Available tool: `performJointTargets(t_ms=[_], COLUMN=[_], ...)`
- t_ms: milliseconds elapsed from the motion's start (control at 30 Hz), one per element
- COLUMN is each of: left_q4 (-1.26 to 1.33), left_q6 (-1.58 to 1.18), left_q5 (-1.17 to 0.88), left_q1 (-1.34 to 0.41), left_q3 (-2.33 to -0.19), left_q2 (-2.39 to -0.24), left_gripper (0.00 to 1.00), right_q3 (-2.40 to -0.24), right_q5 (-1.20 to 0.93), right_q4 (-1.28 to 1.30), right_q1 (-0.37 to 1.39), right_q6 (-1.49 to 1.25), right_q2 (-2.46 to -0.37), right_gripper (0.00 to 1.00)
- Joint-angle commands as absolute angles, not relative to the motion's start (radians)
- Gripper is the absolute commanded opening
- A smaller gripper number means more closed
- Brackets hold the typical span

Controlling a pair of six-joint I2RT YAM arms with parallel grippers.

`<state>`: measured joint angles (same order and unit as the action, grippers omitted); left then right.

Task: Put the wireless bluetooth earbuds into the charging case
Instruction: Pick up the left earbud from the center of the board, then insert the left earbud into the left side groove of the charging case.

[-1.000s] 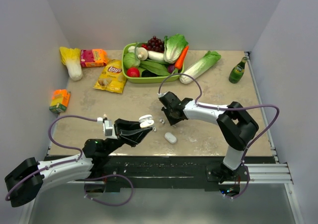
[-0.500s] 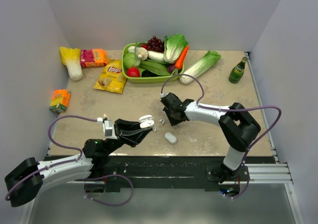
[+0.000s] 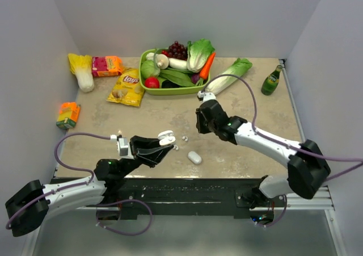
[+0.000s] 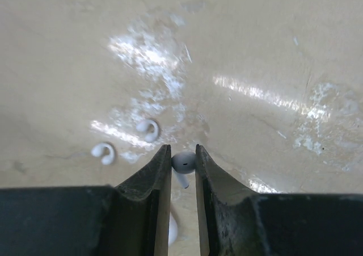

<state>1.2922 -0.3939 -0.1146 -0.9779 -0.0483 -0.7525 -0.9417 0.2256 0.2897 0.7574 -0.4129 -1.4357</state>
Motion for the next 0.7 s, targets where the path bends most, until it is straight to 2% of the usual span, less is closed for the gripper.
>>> performJointTargets(t_ms=[0,267,500,667], left_q4=[1.505,1.659,1.877,1.898], left_q6=[-0.322,-0.183,-0.114,-0.074], left_q5=[-0.063,0.058,0.058,0.051], left_q1=[-0.985,-0.983,-0.983,-0.983], left_q3=[0.176,0.078,-0.067,-0.152], left_q2=[-0.752,-0.935,-1.176,-1.273], left_gripper=[0.0,0.0,0.0,0.0], right_q3=[-0.911,-0.802,-0.765,-0.755], right_q5=[0.221,0.104,0.003,-0.029], right_q4=[0.163,-0.076,-0.233,-0.288], right_q1=[0.758,0.758,0.759,0.759], right_q6=[-0.451,-0.491,-0.502,-0.511], right_q2=[-1.275,-1.001,-0.907,-0.864], right_gripper=[0.0,0.0,0.0,0.0])
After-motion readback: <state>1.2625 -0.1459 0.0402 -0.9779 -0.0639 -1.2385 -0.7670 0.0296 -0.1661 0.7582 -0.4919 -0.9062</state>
